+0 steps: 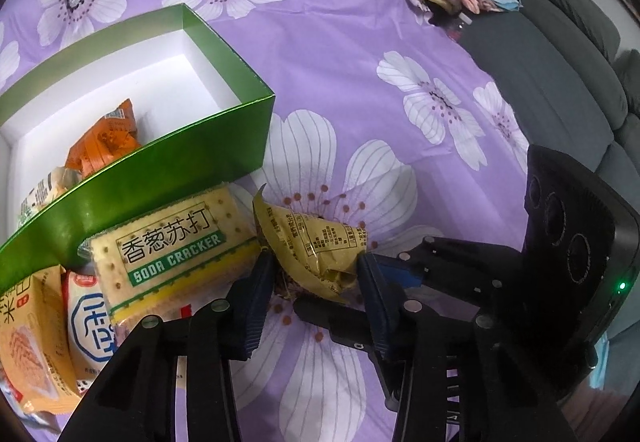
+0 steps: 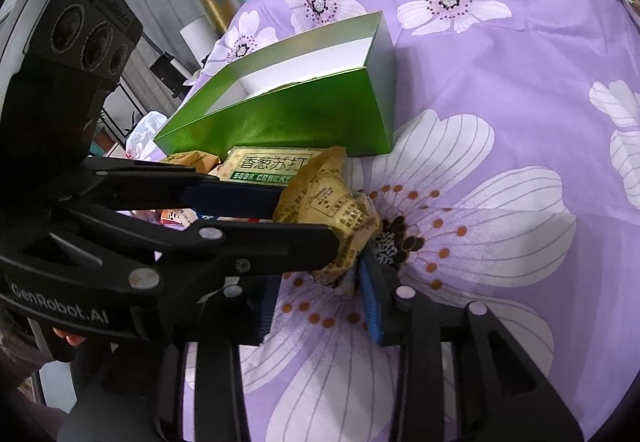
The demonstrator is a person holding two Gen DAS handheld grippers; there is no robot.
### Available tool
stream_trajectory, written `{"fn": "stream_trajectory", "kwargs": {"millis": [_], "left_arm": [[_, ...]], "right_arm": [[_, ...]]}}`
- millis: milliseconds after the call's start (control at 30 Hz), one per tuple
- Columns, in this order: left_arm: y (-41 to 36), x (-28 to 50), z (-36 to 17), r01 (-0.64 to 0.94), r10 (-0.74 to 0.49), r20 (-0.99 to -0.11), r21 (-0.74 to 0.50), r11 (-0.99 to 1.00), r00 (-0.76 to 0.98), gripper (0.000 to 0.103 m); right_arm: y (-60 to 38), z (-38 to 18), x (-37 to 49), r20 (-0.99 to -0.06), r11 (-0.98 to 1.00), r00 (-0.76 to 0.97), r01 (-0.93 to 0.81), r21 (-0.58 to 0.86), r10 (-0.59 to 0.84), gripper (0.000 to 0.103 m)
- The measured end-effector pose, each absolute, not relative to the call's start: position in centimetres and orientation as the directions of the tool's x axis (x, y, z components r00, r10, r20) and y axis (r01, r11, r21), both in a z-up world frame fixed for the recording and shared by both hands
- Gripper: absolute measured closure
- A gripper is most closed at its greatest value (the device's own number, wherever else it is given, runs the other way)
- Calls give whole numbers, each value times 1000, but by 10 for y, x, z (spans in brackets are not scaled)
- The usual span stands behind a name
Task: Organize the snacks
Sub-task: 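Carry the gold candy wrapper with the right gripper into the box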
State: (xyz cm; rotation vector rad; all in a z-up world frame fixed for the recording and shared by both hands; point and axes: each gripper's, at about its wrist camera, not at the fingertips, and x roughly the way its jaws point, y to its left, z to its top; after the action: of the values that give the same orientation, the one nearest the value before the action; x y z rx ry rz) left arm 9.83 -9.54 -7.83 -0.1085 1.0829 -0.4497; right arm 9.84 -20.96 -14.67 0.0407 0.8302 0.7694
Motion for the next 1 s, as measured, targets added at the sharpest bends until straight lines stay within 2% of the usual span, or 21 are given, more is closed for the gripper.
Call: {"fn": "stream_trajectory", "kwargs": {"millis": [467, 1000], "left_arm": [[-90, 57, -52, 309, -387, -793, -262, 914, 470, 60], [-22, 31, -9, 230, -372, -701, -294, 928, 608, 60]], "right_arm": [[-202, -122, 63, -620, 704, 456, -672, 230, 639, 70], [-142, -75, 43, -576, 624, 476, -777, 77, 664, 70]]}}
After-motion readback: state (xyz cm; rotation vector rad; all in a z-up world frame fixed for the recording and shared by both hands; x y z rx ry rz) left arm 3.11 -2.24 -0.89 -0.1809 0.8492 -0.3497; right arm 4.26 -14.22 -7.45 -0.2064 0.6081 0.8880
